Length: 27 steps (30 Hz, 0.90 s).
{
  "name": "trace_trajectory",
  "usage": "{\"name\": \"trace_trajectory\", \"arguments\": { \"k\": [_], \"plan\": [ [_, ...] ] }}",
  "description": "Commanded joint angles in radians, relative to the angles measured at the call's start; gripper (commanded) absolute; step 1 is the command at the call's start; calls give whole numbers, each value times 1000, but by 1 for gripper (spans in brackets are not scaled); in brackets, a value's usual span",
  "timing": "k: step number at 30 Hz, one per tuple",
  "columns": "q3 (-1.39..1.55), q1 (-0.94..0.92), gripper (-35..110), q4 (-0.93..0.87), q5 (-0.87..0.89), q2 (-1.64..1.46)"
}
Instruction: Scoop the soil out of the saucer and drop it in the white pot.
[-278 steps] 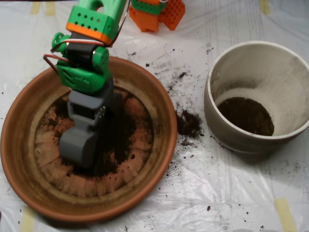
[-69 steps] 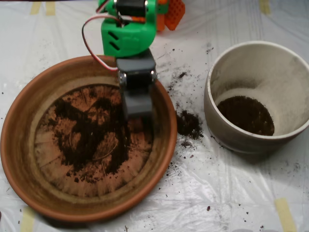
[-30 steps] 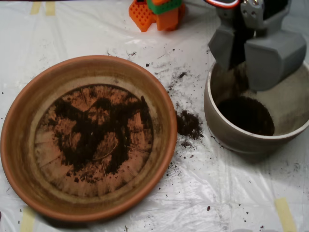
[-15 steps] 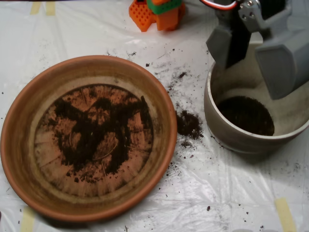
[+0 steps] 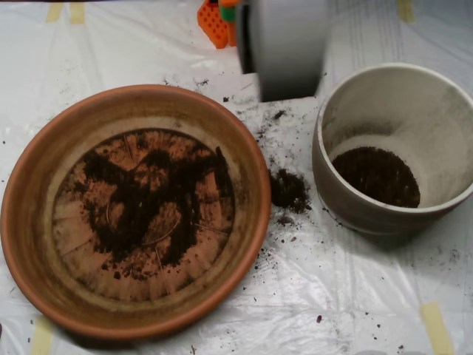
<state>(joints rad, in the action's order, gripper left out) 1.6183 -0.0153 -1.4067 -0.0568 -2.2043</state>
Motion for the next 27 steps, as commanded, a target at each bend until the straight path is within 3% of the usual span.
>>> {"name": "trace_trajectory", "arguments": {
  "k": [1,12,18,27],
  "plan": [
    [181,-163,42,83,-8,-163],
    [690,-434,43,417,-89,-137],
    [603,-489,44,495,-94,143],
    [279,-540,44,469,-80,560]
  ]
}}
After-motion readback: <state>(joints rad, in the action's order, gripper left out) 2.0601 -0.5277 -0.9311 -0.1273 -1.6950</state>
